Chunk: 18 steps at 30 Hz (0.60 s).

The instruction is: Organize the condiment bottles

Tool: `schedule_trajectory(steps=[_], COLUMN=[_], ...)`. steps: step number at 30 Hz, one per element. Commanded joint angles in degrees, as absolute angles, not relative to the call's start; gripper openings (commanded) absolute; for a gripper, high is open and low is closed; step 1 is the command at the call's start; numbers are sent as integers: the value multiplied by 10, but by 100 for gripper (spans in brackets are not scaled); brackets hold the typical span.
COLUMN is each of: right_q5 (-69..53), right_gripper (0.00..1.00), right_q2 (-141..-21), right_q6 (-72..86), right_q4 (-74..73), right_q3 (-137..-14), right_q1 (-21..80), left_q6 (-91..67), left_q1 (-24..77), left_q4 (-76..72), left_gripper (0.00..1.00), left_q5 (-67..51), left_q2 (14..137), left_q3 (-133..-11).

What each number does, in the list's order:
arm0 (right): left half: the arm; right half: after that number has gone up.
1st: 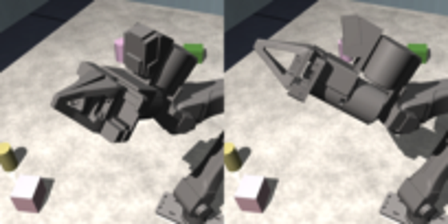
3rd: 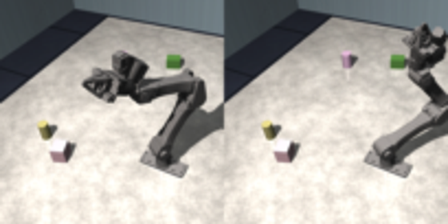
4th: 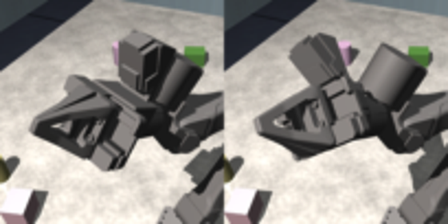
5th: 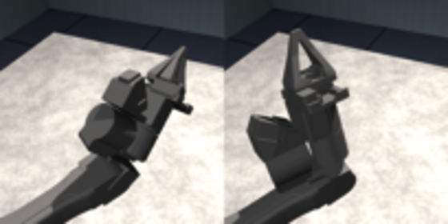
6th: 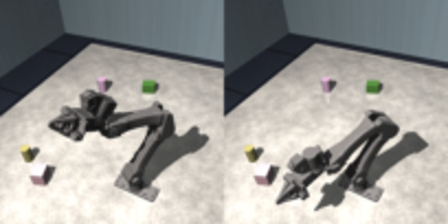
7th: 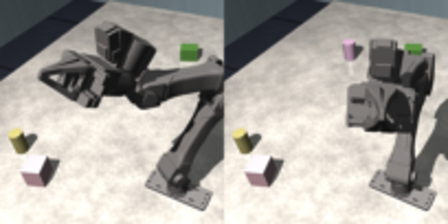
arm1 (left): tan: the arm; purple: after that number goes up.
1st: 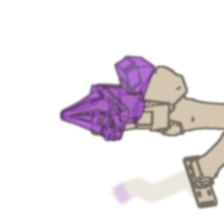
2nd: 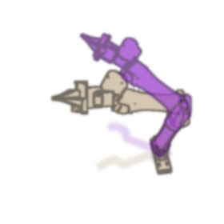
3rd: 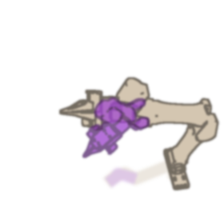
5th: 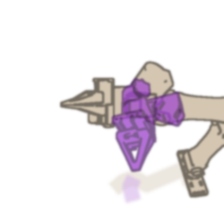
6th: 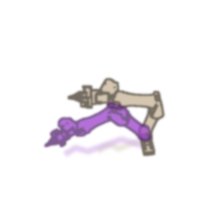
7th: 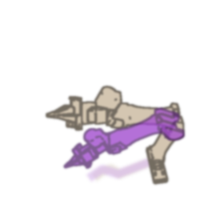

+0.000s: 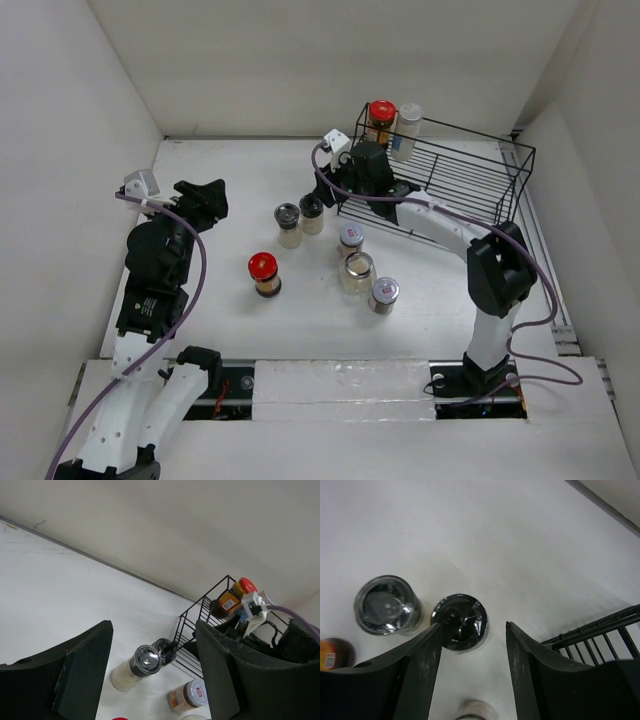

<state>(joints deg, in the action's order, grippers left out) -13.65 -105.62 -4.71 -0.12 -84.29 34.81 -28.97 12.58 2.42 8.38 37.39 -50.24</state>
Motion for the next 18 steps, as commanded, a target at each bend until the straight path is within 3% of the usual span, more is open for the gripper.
schedule_trajectory(steps=[1, 18], right_q5=[-127, -141], right_gripper=[59, 56], right_q2=[-1047, -1128], right_q6=[-59, -59], right_q4=[37, 38], right_q3=[-874, -882], right_q1=[343, 369], left_q6=[-282, -282], left_q1=[124, 124], left_q4=[-4, -4], left_gripper=[63, 63], left_q5=[75, 76], left_q2=[373, 373], left_q3=[-502, -502])
